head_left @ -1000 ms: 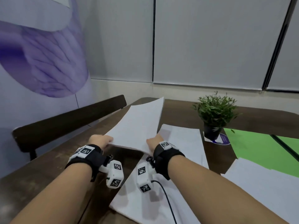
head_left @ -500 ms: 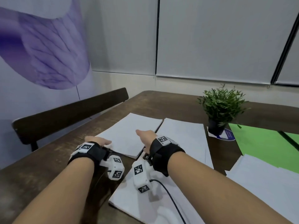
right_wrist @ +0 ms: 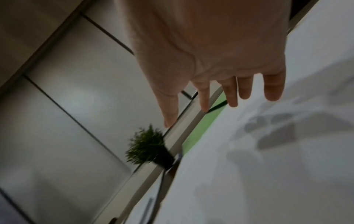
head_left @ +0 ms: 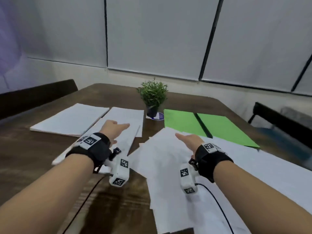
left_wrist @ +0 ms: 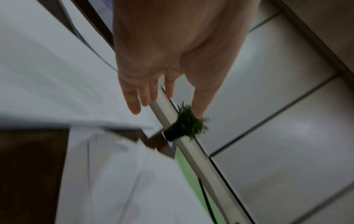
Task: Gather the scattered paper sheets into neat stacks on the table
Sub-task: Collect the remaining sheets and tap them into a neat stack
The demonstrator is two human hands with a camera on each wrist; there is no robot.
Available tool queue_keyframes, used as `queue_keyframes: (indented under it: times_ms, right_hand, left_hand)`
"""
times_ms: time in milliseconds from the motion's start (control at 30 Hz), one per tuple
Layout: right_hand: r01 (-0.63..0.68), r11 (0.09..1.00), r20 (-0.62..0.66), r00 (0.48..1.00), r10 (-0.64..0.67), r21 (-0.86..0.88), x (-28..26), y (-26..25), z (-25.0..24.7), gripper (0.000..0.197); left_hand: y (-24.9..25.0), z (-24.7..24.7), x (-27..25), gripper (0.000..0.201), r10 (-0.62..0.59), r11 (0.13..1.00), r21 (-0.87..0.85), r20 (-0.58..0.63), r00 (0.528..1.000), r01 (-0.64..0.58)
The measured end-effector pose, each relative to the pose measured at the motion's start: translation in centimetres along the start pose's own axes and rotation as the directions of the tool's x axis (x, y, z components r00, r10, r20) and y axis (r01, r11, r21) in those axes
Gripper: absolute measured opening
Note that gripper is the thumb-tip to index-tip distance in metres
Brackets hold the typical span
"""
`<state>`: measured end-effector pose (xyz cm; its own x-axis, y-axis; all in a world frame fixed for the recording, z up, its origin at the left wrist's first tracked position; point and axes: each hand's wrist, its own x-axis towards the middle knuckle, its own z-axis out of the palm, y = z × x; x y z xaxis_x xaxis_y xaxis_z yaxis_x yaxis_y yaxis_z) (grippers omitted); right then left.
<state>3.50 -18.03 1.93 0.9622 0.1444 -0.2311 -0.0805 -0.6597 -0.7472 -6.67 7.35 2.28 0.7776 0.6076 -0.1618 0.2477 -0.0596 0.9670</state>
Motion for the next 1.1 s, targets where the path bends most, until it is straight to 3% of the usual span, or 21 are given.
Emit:
queue_keyframes:
  times_ms: [100,167,267,333,567,733,900,1100]
  right_hand:
    - [-0.130,0.978,-0.048,0.991,0.124,-0.164,-1.5,5.9,-5.0,0.080]
    - [-0.179,0.959,-0.034,0.984,0.176,-0.219,-2.4,8.9,-7.0,0.082]
    - [-0.219,0.924,-0.016,0.974,0.226,-0.314,-3.5,11.4,-8.3,0.083]
    - [-0.207,0.891,0.010,0.973,0.230,-0.404,-3.8,12.2,-8.3,0.090]
    - [-0.076,0.824,0.117,0.979,0.170,-0.561,-4.0,12.2,-7.4,0.094]
    - [-0.014,0.795,0.135,0.984,0.120,-0.607,-4.4,11.7,-6.5,0.095]
    - [-0.066,0.787,0.026,0.994,0.104,-0.614,-4.1,11.7,-6.3,0.104]
    - [-0.002,0.795,0.095,0.993,0.075,-0.607,-4.1,11.5,-6.7,0.066]
  left_hand:
    - [-1.0,7.0,-3.5,0.085,0.040,0.978,0.197,0.129,0.991,-0.065]
    - [-1.6,10.4,-5.4,0.076,0.041,0.903,0.410,0.217,0.975,-0.130]
    - [-2.3,13.6,-7.1,0.063,-0.070,0.749,0.644,0.312,0.948,-0.157]
    - [-2.9,14.2,-7.2,0.068,-0.169,0.679,0.725,0.305,0.937,-0.113]
    - [-4.3,15.3,-6.7,0.122,-0.161,0.407,0.904,0.214,0.963,-0.133]
    - [-4.2,15.7,-6.7,0.126,-0.175,0.383,0.904,0.274,0.946,-0.191]
    - [-4.7,16.1,-6.6,0.152,-0.149,0.398,0.914,0.152,0.977,-0.081]
    - [-4.4,16.2,-6.8,0.125,-0.132,0.414,0.907,0.140,0.981,-0.074]
